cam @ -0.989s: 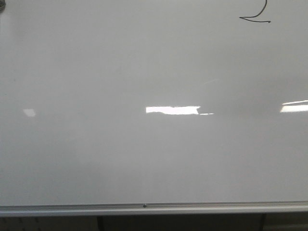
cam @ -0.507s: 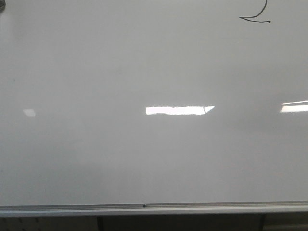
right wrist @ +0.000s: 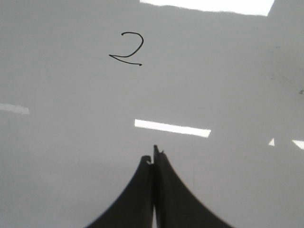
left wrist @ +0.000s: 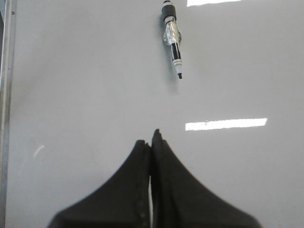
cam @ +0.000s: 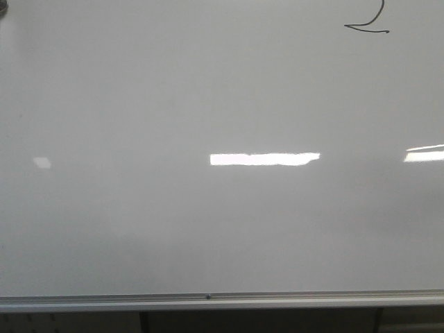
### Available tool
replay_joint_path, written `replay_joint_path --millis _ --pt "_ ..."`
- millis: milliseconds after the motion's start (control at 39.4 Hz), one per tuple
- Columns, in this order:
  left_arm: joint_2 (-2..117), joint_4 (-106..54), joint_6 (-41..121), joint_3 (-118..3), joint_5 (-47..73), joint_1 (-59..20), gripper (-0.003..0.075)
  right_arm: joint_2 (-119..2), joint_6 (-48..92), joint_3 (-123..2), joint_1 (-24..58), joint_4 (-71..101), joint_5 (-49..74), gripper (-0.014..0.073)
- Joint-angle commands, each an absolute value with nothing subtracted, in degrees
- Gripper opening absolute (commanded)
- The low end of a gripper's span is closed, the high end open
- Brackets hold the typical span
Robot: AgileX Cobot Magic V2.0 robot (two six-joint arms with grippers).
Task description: Write number 2 on whiteboard
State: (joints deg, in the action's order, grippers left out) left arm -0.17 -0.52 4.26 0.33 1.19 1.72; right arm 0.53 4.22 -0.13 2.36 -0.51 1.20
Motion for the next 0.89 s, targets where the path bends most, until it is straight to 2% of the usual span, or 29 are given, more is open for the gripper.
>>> replay_joint_path --millis 0,862 --pt "-1.2 -0.6 3.5 1.6 -3.8 1.8 -0.0020 1.5 4.3 1.1 1.6 -1.1 -8.2 -0.0069" --pt "-1.2 -0.6 3.5 1.6 -3.8 1.8 -0.0020 1.5 2.1 1.6 1.0 -0.7 -8.3 -0.0069"
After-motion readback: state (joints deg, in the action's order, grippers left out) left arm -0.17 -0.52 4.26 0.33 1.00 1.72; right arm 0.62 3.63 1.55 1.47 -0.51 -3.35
